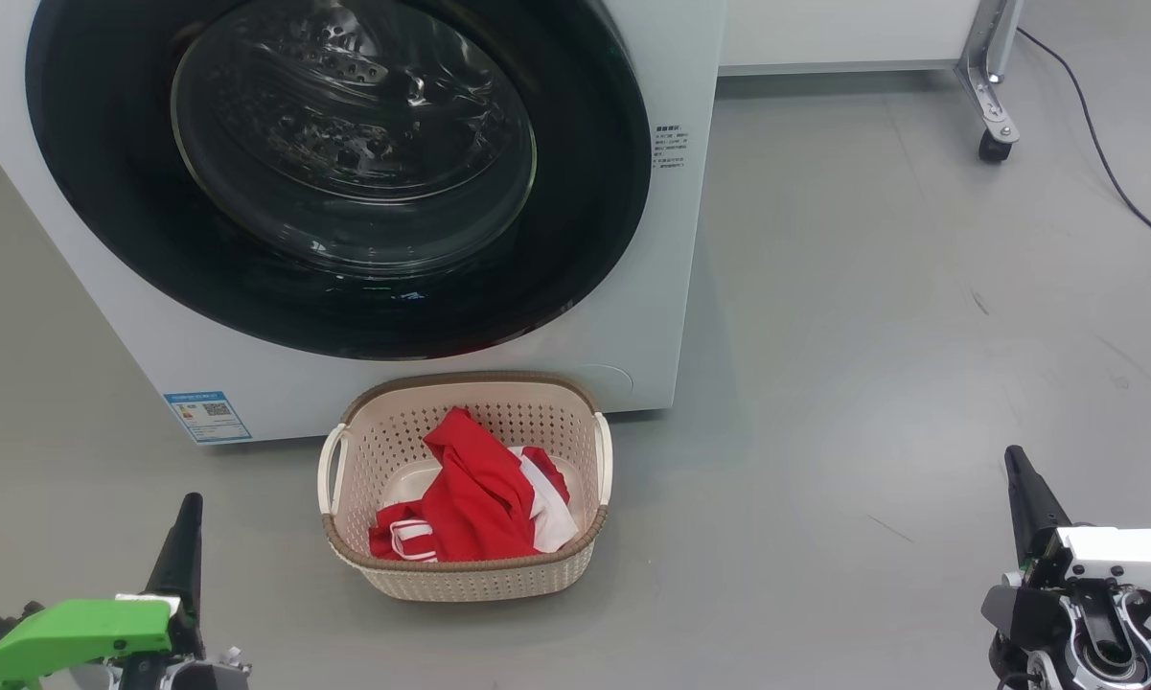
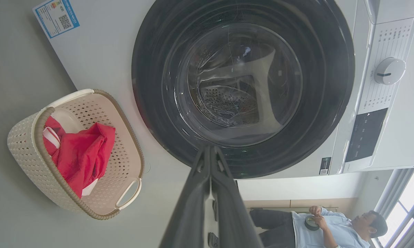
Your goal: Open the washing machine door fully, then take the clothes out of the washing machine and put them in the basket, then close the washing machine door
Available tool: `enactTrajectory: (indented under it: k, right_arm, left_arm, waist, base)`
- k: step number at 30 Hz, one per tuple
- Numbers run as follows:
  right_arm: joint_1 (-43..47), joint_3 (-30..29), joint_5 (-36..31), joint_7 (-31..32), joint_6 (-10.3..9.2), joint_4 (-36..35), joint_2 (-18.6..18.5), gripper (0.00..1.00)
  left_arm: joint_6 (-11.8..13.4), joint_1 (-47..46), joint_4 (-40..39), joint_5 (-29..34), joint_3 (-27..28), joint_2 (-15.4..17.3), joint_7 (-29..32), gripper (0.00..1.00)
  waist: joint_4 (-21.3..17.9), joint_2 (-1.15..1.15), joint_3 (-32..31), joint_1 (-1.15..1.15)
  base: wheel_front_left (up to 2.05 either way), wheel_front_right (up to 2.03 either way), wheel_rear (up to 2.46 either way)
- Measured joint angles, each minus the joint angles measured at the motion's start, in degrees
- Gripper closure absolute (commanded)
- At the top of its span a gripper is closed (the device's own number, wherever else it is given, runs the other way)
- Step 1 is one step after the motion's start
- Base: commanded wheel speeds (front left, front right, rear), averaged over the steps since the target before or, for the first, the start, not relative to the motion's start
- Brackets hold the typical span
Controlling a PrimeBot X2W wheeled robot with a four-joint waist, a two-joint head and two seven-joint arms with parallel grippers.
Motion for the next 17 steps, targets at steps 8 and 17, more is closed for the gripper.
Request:
enactTrajectory:
  k: [8,17]
  right_arm:
    - [0.0,-0.1,0.0,0.0,0.0,0.0,0.0,1.0]
    - [0.0,-0.1,0.0,0.0,0.0,0.0,0.0,1.0]
  left_arm:
    - [0.0,0.0,0.0,0.0,0.0,-0.1,0.0,1.0]
    - [0.0,0.0,-0.1,0.0,0.0,-0.2,0.4,1.0]
  waist:
    - [0.0,0.0,0.0,0.0]
    - [0.0,0.0,0.0,0.0]
  base:
    - [0.0,0.0,0.0]
    - [0.0,0.0,0.0]
